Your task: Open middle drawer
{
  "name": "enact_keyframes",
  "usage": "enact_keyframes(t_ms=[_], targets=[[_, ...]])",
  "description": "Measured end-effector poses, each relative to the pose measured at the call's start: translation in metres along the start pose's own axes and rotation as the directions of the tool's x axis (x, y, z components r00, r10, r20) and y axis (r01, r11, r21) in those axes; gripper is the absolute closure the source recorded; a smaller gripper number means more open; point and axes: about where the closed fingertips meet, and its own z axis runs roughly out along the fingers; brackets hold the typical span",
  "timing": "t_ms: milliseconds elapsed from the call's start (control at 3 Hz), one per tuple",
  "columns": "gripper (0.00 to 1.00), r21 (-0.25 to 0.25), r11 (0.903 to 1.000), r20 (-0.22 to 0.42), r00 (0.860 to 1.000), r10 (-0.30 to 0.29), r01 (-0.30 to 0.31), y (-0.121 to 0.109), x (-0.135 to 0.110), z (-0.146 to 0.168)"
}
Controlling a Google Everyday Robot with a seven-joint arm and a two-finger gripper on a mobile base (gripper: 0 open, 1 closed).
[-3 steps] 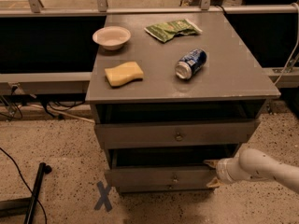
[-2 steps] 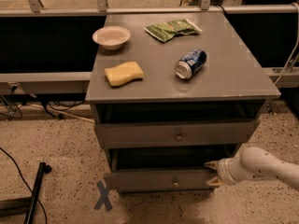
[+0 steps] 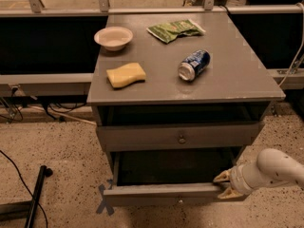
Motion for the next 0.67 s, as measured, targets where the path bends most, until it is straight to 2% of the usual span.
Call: enact_keyframes(t_ms=[333,667], targets=[[0.34,-0.058,0.9968,0.033,0.998,-0.053,0.055,0.0119,-0.0134,-0.0311],[0.09,-0.088,0.9944,0.049,0.997,-0.054,0.059,0.0199,-0.0177,-0.0301]])
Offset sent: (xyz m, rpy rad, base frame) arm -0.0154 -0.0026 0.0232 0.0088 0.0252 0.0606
